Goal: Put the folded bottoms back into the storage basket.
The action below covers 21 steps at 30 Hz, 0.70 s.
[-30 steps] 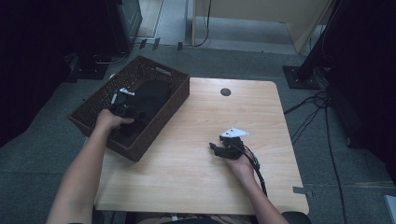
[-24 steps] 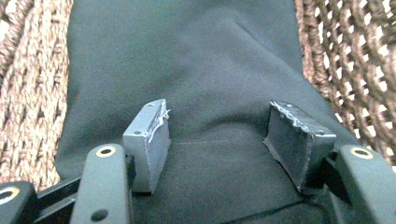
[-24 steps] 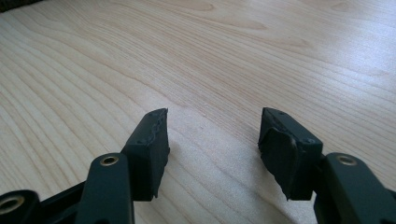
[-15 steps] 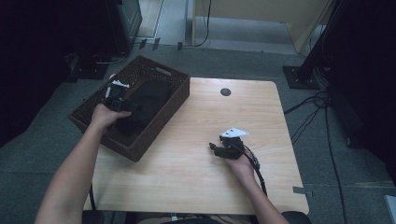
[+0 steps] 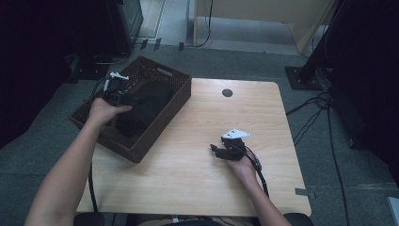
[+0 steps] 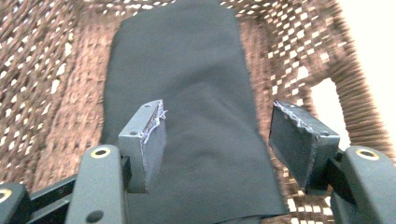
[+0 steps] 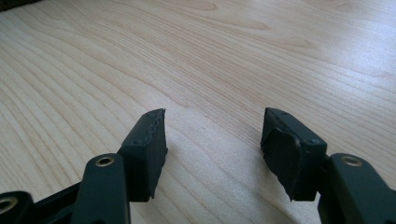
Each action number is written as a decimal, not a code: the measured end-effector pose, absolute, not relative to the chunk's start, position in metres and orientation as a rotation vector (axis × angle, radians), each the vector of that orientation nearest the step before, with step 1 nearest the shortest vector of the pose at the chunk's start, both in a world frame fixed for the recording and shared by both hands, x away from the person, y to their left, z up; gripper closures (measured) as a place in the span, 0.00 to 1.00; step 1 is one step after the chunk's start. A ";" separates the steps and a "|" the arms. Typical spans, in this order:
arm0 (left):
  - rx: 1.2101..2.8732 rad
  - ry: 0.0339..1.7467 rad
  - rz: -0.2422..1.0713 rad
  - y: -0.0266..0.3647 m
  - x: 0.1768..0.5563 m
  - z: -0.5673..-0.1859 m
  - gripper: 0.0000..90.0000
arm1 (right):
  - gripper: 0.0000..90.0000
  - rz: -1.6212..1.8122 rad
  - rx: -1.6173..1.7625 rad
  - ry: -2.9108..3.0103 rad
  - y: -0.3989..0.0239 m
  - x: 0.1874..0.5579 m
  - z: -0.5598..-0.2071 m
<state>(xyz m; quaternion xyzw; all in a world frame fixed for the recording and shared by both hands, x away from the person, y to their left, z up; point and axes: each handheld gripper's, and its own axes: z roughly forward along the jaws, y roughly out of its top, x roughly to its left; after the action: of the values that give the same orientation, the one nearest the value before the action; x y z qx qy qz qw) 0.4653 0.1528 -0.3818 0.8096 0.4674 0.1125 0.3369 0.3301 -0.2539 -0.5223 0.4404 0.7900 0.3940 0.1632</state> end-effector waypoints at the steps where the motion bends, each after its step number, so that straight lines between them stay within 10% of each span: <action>1: 2.122 1.206 0.302 0.150 0.464 -0.379 0.41 | 0.45 1.123 1.255 2.254 -0.254 0.330 -0.522; 21: 2.144 1.075 0.280 0.099 0.444 -0.358 0.44 | 0.44 1.121 1.250 2.253 -0.254 0.330 -0.522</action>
<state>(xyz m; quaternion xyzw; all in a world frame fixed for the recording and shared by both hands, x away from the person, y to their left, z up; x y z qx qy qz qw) 0.4442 0.0989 -0.3576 0.8299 0.4162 0.1083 0.3554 0.3299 -0.2536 -0.5223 0.4386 0.7909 0.3935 0.1649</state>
